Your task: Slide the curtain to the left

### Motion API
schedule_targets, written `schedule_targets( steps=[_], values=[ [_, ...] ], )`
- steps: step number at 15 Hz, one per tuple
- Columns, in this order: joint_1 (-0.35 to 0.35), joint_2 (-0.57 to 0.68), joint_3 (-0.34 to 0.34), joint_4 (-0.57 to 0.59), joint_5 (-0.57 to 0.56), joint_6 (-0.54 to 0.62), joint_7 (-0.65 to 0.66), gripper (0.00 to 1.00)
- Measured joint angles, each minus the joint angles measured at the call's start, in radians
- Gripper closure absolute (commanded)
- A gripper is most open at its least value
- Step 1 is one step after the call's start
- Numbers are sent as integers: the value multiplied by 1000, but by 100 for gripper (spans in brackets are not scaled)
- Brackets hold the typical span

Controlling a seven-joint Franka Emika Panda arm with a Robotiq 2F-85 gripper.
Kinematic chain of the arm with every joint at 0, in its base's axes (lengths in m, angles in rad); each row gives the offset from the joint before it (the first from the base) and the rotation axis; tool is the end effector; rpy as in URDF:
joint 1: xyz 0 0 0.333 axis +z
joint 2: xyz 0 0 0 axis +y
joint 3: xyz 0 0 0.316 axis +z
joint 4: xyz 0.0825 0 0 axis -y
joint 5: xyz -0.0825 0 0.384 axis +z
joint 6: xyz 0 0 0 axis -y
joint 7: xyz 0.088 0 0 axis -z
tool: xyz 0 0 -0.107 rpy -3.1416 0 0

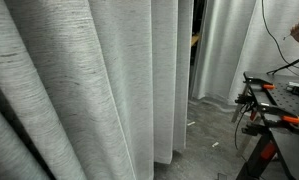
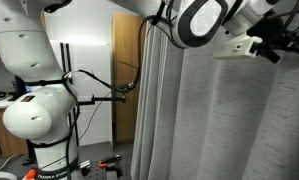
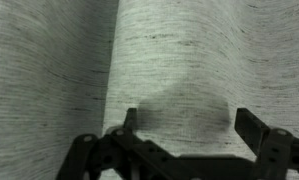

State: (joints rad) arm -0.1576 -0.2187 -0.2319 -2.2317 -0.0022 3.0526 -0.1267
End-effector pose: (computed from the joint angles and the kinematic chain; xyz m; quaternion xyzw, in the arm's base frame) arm 0.4891 -0.2113 0.5880 0.8604 -0.1229 0.4834 0.1045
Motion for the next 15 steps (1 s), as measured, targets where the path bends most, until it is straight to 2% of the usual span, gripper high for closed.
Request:
schedule_targets(
  steps=[7,8,9,11,13,15],
  values=[
    [-15,99,3,149,0,0,45,0],
    [-18,109,2,168,0,0,50,17],
    [-21,118,1,184,0,0,55,21],
    [-26,134,0,208,1,0,58,7],
    [-30,146,0,222,1,0,60,1],
    [-33,152,0,228,1,0,62,0]
  ],
)
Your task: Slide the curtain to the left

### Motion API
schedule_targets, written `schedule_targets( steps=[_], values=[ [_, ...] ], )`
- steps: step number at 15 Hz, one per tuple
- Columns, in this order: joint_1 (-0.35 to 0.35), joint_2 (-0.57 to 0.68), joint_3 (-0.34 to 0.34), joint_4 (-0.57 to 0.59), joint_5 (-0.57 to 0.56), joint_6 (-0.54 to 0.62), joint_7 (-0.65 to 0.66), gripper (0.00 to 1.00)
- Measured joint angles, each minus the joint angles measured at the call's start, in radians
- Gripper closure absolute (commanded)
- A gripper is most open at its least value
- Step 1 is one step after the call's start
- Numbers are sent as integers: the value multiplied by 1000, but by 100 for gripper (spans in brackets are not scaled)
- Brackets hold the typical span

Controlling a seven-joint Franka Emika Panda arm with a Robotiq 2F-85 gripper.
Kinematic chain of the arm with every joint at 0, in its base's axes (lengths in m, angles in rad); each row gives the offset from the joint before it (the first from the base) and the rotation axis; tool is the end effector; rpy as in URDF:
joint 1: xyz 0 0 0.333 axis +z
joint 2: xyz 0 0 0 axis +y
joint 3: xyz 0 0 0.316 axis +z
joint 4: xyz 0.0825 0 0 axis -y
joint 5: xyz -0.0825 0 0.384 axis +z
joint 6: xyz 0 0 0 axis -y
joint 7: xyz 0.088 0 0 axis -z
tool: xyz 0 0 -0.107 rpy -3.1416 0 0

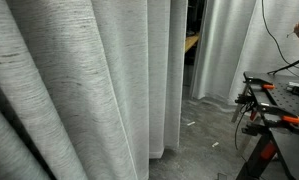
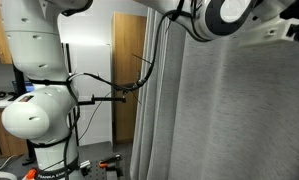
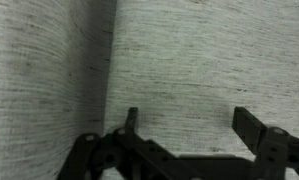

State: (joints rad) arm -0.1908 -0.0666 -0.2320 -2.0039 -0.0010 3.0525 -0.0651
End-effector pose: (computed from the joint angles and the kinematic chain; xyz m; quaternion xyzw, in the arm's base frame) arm 0.5315 -0.2436 0.6241 0.8348 -0.1544 0.5143 0.1215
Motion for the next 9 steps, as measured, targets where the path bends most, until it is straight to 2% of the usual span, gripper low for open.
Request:
schedule_targets(
  steps=[5,9],
  values=[
    [-5,1,0,1,-6,0,7,0],
    [-35,-1,-10,1,-14,2,13,0]
  ],
)
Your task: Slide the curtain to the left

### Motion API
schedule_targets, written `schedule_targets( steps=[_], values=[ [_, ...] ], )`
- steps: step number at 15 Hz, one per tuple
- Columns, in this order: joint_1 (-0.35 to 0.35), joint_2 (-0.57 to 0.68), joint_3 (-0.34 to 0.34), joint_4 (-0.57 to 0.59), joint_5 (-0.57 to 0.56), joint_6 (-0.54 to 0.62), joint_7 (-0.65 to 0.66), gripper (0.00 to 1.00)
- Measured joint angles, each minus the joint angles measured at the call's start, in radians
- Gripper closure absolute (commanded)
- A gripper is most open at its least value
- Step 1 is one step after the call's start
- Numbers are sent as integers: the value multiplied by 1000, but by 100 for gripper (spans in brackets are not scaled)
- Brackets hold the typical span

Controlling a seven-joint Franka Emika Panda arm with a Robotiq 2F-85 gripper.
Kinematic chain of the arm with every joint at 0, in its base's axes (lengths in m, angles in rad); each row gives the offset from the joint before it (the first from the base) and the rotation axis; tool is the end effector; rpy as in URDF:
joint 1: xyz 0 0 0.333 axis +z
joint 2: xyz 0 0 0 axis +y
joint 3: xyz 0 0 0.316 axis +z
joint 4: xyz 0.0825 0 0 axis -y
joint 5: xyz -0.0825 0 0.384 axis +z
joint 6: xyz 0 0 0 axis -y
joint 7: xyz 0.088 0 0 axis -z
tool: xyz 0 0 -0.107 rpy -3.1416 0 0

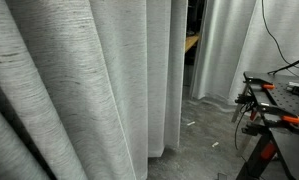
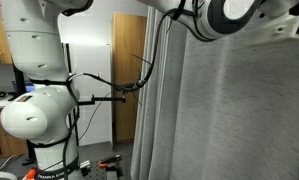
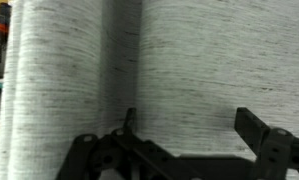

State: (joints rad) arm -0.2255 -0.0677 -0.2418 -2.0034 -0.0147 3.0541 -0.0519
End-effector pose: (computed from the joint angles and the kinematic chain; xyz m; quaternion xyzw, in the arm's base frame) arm 0.5202 -0.2662 0.6251 0.8303 -0.1731 0.5126 0.1335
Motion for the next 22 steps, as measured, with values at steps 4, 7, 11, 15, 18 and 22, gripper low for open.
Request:
schedule_targets(
  steps=[4,7,11,15,18,22],
  values=[
    [-59,-9,-26,0,-27,11,12,0],
    [-86,-11,-30,0,-54,11,18,0],
    [-84,-10,0,-11,-100,11,24,13],
    [-72,-7,63,-29,-118,10,28,49],
    [-70,-5,100,-40,-125,10,29,73],
    [-70,-4,114,-45,-134,10,34,100]
  ],
)
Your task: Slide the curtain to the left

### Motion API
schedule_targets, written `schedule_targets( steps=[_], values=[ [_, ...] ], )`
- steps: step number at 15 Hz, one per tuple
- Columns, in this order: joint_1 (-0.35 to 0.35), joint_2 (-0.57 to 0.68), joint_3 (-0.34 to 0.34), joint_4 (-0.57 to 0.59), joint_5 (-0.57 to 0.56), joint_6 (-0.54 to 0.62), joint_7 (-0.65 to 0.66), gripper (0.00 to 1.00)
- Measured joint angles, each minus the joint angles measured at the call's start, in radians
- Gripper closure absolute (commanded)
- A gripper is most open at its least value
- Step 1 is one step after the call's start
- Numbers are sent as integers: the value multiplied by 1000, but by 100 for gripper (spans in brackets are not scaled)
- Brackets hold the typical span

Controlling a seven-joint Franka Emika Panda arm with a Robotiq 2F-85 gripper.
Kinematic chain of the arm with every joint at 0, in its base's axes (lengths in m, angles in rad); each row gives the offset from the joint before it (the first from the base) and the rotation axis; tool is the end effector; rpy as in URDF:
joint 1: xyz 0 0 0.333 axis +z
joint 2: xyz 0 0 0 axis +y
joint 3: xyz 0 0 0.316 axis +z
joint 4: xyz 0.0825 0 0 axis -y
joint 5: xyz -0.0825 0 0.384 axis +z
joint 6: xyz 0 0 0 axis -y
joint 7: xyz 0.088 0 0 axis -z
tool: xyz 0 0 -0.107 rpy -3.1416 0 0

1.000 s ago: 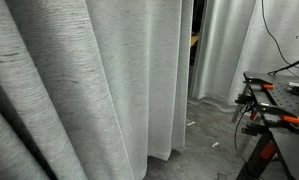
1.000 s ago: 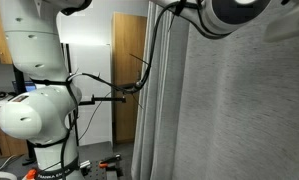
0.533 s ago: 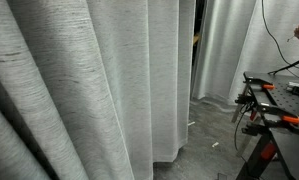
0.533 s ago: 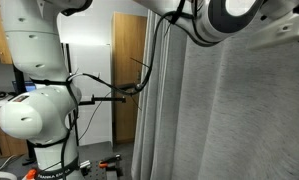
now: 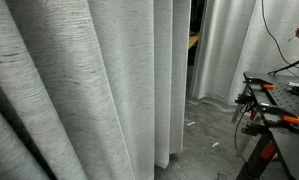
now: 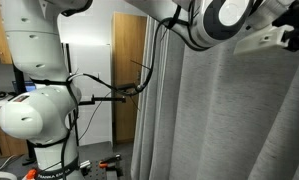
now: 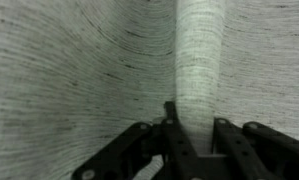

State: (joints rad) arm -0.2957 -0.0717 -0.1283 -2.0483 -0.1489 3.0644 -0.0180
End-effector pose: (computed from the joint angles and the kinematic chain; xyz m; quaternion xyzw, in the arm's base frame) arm 0.5330 -0.2302 0.6055 0.8479 -0.1150 0.4949 0.1514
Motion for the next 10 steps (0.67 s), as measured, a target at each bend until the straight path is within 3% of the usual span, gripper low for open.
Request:
schedule_targets(
  steps=[5,10],
  values=[
    [0,0,16,-2,0,0,10,100],
    [13,-12,83,-16,0,1,48,100]
  ],
)
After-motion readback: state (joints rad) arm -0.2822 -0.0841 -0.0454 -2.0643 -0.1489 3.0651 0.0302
